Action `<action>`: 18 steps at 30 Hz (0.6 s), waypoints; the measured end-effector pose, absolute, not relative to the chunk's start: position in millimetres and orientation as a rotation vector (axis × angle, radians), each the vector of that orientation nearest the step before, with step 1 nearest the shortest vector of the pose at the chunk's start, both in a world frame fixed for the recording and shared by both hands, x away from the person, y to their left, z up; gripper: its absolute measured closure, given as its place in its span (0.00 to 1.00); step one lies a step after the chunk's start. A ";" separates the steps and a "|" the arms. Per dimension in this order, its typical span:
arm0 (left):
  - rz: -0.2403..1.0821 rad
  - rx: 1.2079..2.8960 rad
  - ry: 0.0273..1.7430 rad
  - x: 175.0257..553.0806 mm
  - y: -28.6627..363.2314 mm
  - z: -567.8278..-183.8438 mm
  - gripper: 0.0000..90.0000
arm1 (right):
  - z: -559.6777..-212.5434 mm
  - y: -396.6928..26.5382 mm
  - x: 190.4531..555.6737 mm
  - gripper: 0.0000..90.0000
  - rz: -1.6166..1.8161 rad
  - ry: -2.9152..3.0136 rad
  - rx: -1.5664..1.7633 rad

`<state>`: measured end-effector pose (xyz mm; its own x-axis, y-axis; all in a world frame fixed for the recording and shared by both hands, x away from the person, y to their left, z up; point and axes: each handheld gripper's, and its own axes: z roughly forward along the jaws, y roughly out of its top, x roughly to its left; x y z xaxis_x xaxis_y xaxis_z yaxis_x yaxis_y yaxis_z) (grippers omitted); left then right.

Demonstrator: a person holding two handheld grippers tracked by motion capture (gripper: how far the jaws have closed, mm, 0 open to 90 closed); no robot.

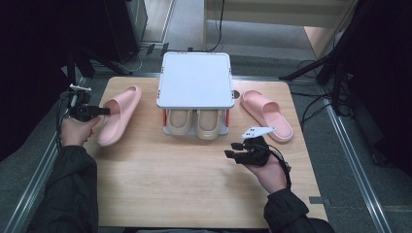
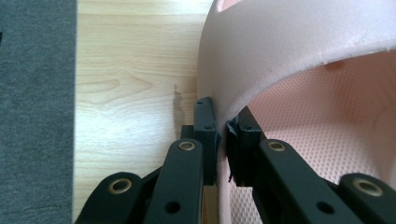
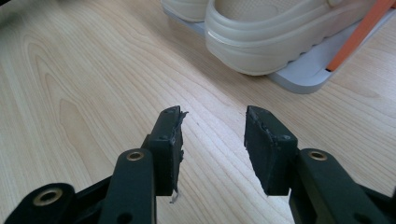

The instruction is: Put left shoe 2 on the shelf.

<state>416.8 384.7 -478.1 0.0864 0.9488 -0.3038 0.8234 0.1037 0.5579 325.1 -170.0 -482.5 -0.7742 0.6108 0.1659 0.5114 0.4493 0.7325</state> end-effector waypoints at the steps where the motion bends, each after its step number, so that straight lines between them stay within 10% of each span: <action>1: 0.251 1.738 1.754 417.1 382.8 -476.9 0.93 | -482.5 -169.4 325.4 0.63 1.230 2.572 1.000; 18: 0.194 1.757 1.723 423.3 366.1 -448.7 0.93 | -482.2 -166.0 327.2 0.63 1.242 2.579 0.990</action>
